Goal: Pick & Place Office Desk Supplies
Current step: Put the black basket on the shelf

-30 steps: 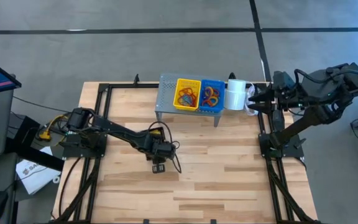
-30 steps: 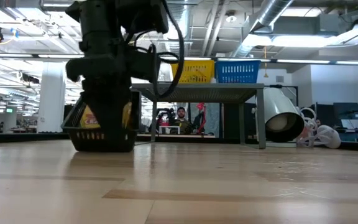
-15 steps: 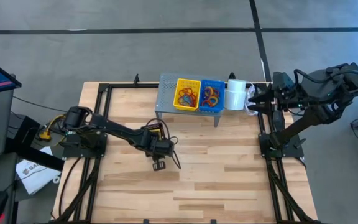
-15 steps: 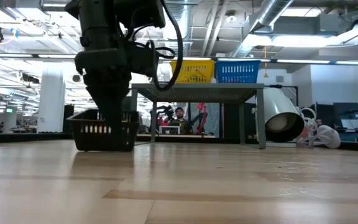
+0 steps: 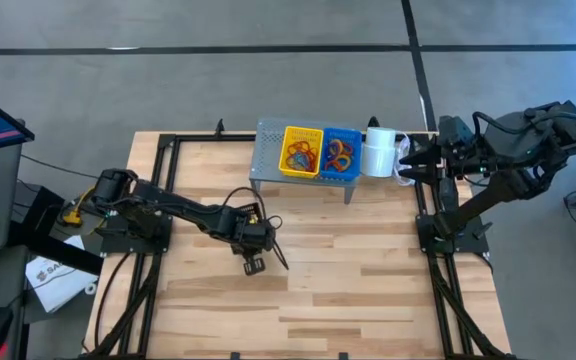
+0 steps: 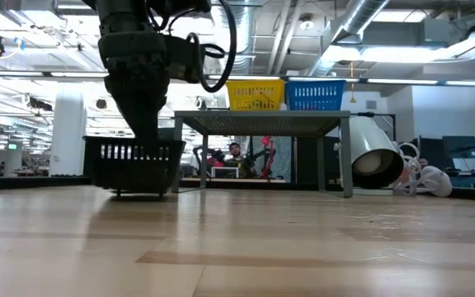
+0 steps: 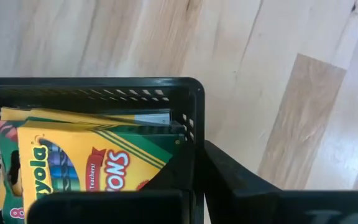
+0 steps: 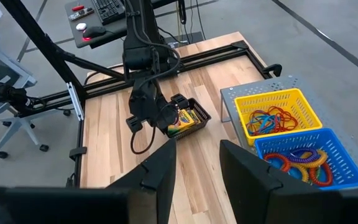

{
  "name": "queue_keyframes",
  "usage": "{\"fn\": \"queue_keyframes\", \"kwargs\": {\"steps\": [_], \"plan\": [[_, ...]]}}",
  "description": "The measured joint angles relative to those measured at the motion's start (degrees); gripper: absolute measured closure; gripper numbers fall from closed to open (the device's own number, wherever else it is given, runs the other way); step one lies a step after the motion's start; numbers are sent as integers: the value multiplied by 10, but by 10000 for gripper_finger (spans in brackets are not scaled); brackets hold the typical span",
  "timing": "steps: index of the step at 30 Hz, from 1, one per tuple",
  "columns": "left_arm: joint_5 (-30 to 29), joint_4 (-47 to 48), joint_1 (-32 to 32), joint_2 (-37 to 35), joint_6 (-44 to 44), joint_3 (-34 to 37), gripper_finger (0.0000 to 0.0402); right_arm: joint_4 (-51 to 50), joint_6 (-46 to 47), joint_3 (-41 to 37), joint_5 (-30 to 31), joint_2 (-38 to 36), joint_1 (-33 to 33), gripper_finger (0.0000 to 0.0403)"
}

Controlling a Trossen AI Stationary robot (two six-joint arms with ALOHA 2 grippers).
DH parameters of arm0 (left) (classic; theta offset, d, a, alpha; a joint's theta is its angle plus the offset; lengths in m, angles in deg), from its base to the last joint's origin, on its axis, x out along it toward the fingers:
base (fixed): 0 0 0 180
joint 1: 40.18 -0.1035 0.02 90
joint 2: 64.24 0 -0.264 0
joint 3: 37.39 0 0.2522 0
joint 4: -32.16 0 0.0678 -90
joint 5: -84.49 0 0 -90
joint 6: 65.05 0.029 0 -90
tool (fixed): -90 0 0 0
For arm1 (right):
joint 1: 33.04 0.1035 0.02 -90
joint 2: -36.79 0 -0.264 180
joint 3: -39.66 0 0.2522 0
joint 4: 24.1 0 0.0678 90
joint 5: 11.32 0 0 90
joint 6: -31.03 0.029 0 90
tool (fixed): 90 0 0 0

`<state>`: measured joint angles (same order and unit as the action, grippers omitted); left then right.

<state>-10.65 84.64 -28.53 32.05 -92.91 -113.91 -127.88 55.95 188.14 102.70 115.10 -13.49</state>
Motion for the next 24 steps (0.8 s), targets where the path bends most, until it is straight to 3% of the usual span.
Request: {"fn": "queue_keyframes", "kwargs": {"steps": [12, 24], "plan": [[7, -1, 6, 0, -11, -1, 388, 0, 0, 0, 0, 0, 0, 282], [5, -5, 3, 6, 24, 3, 328, 0, 2, 0, -7, 0, 0, 282]]}}
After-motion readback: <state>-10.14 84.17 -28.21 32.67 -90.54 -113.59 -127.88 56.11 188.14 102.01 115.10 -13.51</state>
